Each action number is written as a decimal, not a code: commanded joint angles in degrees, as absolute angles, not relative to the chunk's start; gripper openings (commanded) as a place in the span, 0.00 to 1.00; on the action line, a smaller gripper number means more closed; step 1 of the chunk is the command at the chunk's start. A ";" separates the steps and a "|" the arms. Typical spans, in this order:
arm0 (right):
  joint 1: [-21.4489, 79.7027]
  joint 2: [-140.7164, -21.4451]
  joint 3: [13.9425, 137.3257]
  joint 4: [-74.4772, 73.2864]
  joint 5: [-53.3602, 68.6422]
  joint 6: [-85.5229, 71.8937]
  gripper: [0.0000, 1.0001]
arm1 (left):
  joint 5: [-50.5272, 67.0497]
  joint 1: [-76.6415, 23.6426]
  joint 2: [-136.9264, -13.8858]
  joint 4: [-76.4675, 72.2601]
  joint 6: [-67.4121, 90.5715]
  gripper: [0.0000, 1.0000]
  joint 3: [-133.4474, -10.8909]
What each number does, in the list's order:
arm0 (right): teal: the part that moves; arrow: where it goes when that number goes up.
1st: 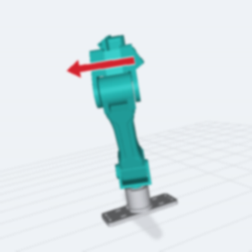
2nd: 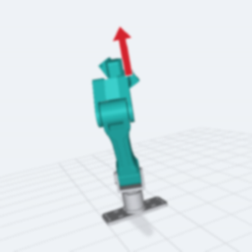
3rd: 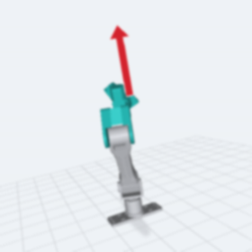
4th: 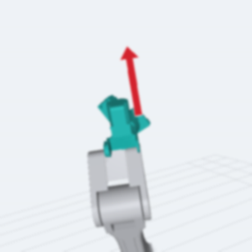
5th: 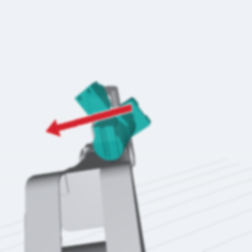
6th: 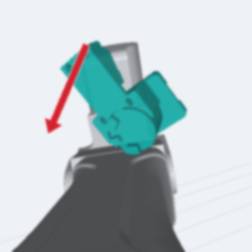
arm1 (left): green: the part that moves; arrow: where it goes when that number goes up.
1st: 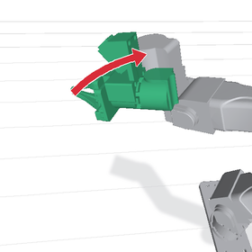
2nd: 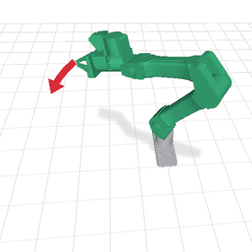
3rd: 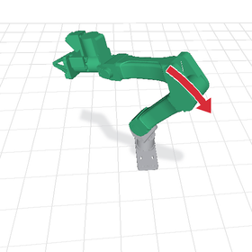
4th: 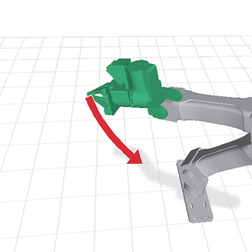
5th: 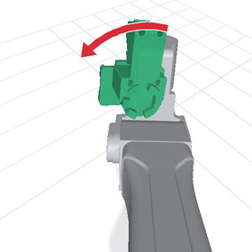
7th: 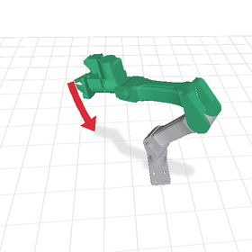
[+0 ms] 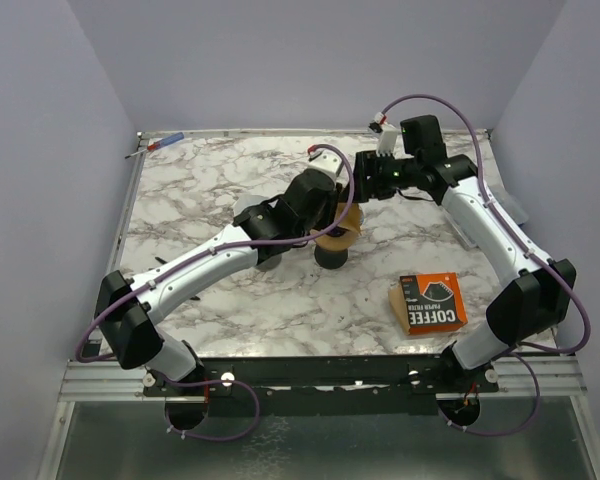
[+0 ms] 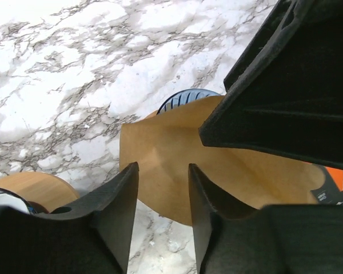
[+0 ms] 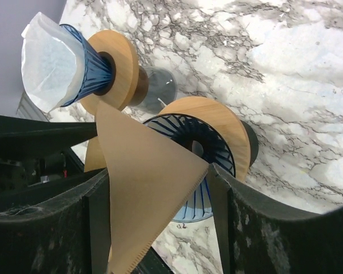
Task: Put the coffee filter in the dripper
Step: Place the coffee filter in the coffee dripper.
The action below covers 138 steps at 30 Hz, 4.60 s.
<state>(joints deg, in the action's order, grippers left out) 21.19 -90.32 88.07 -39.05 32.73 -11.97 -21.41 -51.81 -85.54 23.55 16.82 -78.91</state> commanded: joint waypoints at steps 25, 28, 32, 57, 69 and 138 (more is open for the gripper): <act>16.01 -94.04 80.51 -34.68 43.38 -11.51 0.56 | -16.92 -51.76 -91.38 23.68 17.22 0.39 -82.99; 16.08 -94.20 80.46 -34.46 44.76 -11.56 0.54 | -18.55 -51.70 -90.82 24.49 16.88 0.38 -82.22; 16.08 -94.34 80.08 -33.77 46.21 -12.02 0.51 | -19.67 -51.69 -90.37 25.51 16.52 0.35 -81.29; 16.17 -96.23 78.16 -32.26 42.64 -11.55 0.49 | -20.56 -51.62 -93.97 26.18 15.52 0.32 -81.74; 16.17 -92.20 78.69 -30.78 42.89 -12.52 0.69 | -20.84 -51.65 -95.11 26.44 15.22 0.31 -82.84; 15.04 -90.96 76.83 -27.78 43.36 -16.67 0.50 | -10.99 -50.56 -81.46 31.66 12.41 0.30 -77.10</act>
<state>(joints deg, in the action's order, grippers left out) 15.62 -89.76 77.28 -28.67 41.74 -16.51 -13.54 -50.68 -83.11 29.95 14.90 -77.84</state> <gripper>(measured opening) 0.512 0.307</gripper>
